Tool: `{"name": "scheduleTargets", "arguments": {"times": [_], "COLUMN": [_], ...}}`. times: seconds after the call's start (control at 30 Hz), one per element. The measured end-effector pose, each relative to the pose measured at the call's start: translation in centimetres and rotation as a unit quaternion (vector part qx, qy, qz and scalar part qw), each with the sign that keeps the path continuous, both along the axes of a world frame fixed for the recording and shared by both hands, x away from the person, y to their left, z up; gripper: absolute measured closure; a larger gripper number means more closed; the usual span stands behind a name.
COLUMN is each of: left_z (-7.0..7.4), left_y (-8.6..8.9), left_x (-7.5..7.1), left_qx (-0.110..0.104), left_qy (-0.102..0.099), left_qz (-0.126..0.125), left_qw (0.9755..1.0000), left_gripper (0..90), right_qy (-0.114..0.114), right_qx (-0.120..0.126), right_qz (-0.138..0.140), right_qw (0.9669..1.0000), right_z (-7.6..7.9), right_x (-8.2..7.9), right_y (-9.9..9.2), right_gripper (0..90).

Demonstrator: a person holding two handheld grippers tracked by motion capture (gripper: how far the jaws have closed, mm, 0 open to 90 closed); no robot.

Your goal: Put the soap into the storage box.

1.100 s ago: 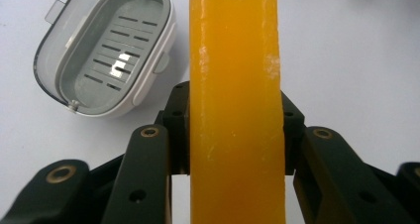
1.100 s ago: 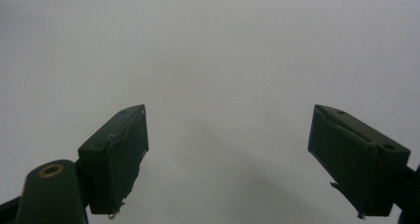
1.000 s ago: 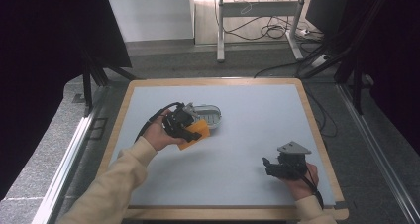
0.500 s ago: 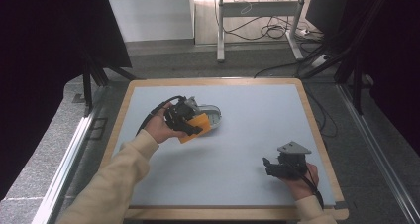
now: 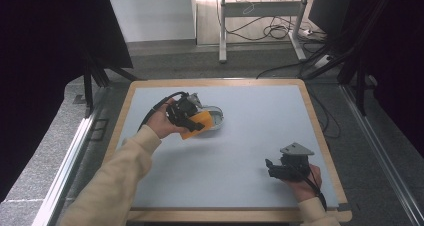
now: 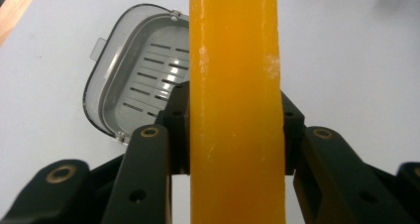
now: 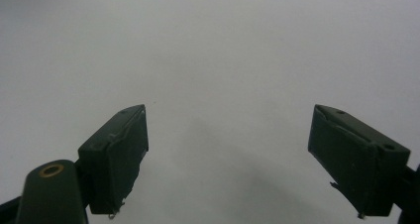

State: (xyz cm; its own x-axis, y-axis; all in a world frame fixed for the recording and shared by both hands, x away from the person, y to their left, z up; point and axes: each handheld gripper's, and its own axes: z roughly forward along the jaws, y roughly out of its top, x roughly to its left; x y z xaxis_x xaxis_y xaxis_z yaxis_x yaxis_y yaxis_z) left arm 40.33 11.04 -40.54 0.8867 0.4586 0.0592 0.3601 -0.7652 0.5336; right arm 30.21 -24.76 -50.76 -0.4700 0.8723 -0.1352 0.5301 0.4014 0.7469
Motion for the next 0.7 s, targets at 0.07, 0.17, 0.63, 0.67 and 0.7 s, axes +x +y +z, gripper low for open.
{"name": "scheduleTargets", "arguments": {"times": [0.07,0.17,0.63,0.67,0.7], "left_z": [0.1,0.1,0.0,-0.1,-0.1], "left_y": [0.1,0.1,0.5,0.5,0.4], "left_x": [0.2,0.5,1.9,2.1,2.2], "left_qx": [-0.001,-0.001,-0.005,-0.005,-0.005], "left_qy": [-0.001,-0.001,0.001,0.001,0.001], "left_qz": [0.000,0.003,0.001,0.000,-0.001], "left_qw": [1.0000,1.0000,1.0000,1.0000,1.0000], "left_gripper": [61.9,61.9,61.9,61.9,61.9], "right_qy": [-0.002,-0.003,-0.007,-0.008,-0.010], "right_qx": [0.000,0.002,0.003,0.005,0.004], "right_qz": [-0.001,0.000,-0.003,-0.003,-0.002], "right_qw": [1.0000,1.0000,1.0000,0.9999,0.9999], "right_z": [0.0,0.1,0.1,0.1,0.2], "right_x": [0.0,0.0,-0.1,-0.1,-0.2], "right_y": [0.0,0.0,0.1,0.1,0.2], "right_gripper": [16.0,16.1,16.0,16.0,16.0]}}
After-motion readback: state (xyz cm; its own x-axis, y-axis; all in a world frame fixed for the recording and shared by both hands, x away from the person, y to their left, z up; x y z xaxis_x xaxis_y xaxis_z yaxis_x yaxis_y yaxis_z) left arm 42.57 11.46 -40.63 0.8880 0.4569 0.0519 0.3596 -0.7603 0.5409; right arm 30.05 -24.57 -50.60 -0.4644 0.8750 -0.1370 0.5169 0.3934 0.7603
